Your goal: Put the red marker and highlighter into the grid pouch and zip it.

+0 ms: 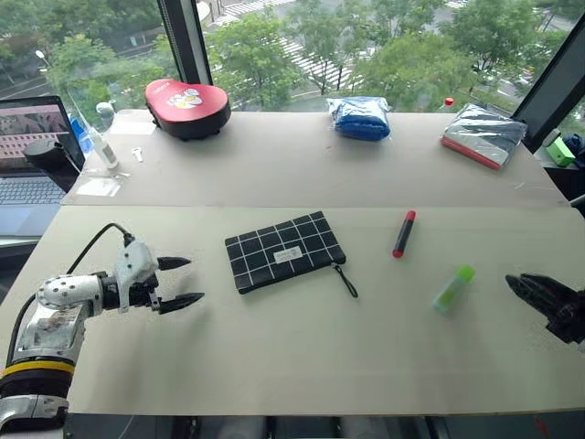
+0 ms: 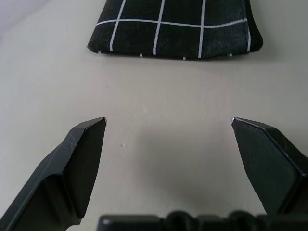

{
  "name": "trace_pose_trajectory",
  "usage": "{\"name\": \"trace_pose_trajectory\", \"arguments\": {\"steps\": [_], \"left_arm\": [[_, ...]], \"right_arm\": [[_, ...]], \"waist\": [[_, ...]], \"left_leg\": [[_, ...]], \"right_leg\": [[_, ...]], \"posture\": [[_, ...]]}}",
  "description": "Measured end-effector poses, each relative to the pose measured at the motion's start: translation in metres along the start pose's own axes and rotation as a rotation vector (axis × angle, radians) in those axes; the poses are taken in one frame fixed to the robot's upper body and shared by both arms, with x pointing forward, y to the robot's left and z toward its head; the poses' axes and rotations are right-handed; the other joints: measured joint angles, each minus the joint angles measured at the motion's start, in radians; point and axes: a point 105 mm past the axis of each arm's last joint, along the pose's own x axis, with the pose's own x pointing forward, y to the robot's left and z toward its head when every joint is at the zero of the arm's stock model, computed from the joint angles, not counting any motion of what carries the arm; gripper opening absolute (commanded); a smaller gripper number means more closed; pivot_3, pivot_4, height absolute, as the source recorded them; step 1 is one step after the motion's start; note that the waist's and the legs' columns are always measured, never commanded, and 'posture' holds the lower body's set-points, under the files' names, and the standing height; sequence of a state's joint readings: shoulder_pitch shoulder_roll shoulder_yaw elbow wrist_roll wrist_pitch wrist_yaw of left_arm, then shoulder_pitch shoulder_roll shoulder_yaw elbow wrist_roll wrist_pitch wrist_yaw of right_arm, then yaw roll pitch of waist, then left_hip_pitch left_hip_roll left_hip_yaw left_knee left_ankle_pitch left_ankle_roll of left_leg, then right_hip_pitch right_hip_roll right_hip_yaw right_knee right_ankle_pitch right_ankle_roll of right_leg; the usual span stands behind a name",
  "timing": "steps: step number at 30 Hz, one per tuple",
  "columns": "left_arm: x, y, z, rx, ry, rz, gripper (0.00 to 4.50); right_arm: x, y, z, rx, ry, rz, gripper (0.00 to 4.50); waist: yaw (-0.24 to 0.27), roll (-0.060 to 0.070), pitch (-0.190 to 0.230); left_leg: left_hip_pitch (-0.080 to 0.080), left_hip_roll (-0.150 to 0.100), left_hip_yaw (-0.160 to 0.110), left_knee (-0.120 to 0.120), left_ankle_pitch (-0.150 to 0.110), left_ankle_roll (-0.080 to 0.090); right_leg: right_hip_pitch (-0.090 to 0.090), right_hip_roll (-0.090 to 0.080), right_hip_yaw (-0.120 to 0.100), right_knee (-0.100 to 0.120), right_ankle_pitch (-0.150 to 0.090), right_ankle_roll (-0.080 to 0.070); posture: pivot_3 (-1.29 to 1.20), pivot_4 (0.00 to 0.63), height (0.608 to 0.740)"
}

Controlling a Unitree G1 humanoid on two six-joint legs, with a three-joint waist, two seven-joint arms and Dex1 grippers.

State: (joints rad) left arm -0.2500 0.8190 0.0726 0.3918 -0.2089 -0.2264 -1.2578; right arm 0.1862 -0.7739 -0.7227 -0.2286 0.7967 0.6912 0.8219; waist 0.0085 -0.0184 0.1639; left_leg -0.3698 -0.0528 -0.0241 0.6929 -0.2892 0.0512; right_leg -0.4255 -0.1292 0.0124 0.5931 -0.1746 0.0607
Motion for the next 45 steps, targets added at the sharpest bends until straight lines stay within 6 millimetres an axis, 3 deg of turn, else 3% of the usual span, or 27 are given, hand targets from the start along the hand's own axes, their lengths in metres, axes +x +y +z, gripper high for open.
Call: {"name": "trace_pose_trajectory", "arguments": {"steps": [2,5,10,14,19,23,29,35,45], "left_arm": [[0.004,0.000,0.004,0.113,0.006,-0.028,4.50],[0.013,0.001,0.016,0.269,-0.006,-0.063,4.50],[0.026,-0.003,0.025,0.370,-0.065,-0.066,4.50],[0.038,-0.008,0.034,0.429,-0.106,-0.081,4.50],[0.042,-0.012,0.038,0.471,-0.125,-0.078,4.50],[0.044,-0.013,0.039,0.480,-0.133,-0.076,4.50],[0.051,-0.014,0.043,0.488,-0.151,-0.082,4.50],[0.062,-0.015,0.047,0.505,-0.172,-0.093,4.50],[0.078,-0.023,0.055,0.617,-0.228,-0.093,4.50]], "right_arm": [[0.026,0.023,0.008,-0.025,-0.007,0.124,0.02],[0.064,0.065,0.012,-0.067,0.003,0.313,0.02],[0.109,0.105,-0.001,-0.137,0.071,0.444,0.02],[0.143,0.122,-0.011,-0.217,0.102,0.496,0.02],[0.173,0.125,-0.034,-0.300,0.167,0.483,0.02],[0.184,0.122,-0.045,-0.343,0.213,0.462,0.02],[0.196,0.116,-0.044,-0.491,0.244,0.426,0.02],[0.198,0.116,-0.046,-0.615,0.266,0.437,0.02],[0.197,0.117,-0.048,-0.629,0.275,0.459,0.02]], "waist": [[-0.004,0.000,0.000],[-0.004,-0.001,0.000],[0.002,-0.001,0.000],[0.001,-0.001,0.000],[0.000,-0.001,0.000],[0.000,-0.001,0.000],[-0.003,0.000,0.000],[-0.002,0.000,-0.001],[0.000,0.000,-0.003]], "left_leg": [[0.000,0.000,0.000,0.000,0.000,0.000],[-0.001,0.000,0.000,0.000,0.000,0.000],[-0.008,-0.002,0.000,0.002,0.000,0.001],[-0.015,-0.003,0.000,0.004,0.003,-0.004],[-0.014,-0.003,0.000,0.003,0.002,-0.003],[-0.014,-0.003,0.000,0.003,0.002,-0.003],[-0.013,-0.004,0.000,0.003,0.003,-0.003],[-0.010,-0.004,0.000,0.004,0.003,-0.003],[-0.004,-0.004,0.000,0.003,0.001,-0.002]], "right_leg": [[0.000,0.000,0.000,0.000,0.000,0.000],[-0.001,0.000,-0.001,0.000,0.000,0.000],[-0.008,-0.001,-0.002,0.001,0.001,0.001],[-0.014,-0.001,-0.002,0.001,0.002,0.001],[-0.014,-0.001,-0.002,0.002,0.002,0.001],[-0.014,0.000,-0.003,0.002,0.002,0.001],[-0.013,0.000,-0.003,0.003,0.002,0.001],[-0.010,0.000,-0.004,0.002,0.002,0.001],[-0.005,0.000,-0.004,0.002,0.002,0.001]], "posture": [[0.00,0.150,0.740],[0.00,0.150,0.740],[0.00,0.150,0.740],[0.00,0.150,0.740],[0.00,0.150,0.740],[0.00,0.150,0.740],[0.00,0.150,0.740],[0.00,0.150,0.740],[0.00,0.150,0.740]]}}
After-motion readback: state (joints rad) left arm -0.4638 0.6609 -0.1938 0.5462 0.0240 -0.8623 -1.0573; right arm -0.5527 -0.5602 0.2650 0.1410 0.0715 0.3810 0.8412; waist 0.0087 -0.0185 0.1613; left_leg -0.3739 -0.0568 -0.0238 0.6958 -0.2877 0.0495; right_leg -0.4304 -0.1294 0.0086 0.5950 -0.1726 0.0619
